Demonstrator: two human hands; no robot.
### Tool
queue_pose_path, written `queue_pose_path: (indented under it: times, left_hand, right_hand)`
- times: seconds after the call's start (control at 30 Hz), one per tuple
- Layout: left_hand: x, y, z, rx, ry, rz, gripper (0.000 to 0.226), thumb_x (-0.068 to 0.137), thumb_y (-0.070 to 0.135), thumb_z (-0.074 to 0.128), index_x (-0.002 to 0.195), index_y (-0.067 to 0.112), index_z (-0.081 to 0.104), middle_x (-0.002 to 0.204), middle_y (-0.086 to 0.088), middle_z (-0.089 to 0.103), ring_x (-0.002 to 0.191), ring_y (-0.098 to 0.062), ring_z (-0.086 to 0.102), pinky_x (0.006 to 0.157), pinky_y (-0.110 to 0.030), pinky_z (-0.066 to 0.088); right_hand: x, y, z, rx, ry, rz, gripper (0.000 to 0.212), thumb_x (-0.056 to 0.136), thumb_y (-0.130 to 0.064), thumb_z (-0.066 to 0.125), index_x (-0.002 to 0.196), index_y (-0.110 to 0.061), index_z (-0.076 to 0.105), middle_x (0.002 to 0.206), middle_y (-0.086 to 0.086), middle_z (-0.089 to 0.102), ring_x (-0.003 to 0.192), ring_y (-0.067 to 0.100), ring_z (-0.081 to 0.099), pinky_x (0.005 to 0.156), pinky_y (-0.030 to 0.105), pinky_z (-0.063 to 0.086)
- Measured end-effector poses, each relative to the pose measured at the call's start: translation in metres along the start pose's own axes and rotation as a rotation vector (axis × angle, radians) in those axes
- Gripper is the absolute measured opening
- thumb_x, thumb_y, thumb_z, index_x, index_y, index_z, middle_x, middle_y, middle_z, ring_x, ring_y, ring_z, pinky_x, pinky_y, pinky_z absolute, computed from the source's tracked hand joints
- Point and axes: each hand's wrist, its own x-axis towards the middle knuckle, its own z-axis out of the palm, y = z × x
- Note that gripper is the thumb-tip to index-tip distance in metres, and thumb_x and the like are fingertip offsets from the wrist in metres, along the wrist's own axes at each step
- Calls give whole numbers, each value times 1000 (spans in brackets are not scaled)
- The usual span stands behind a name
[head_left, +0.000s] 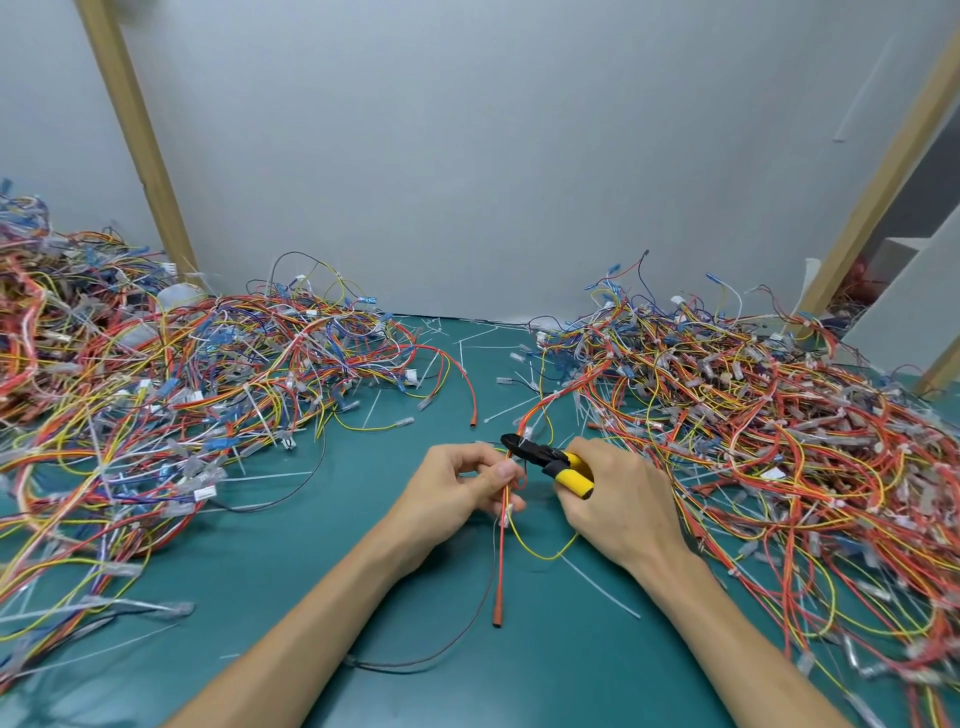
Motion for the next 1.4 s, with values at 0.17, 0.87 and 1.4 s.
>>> queue_pose_path:
  times: [0.17,0.87,1.4]
  left_hand:
    - [0,1,1,-15,-5,-4,16,94,6,56,83,0,65,86,-22,61,64,-19,67,61,-26,55]
    - [-2,5,3,-2,-3,-2,16,94,6,56,81,0,64,85,-20,61,63,-17,67,61,-25,55]
    - [-2,5,3,-1,-1,-12,15,95,5,56,85,-3,64,86,-20,60,64,-17,69,61,-25,56]
  right_hand:
    - [2,0,-2,-36,-4,26,25,79,-44,60,74,-20,53,64,-3,56,64,25,49,54,32,30]
    - [0,0,-3,-14,-1,22,24,78,-44,60,71,-22,52,60,-6,52,62,24,51,52,31,32]
    - [1,2,-2,20,-8,54,30,72,-49,52,67,-20,51,54,-3,52,60,24,51,50,30,30]
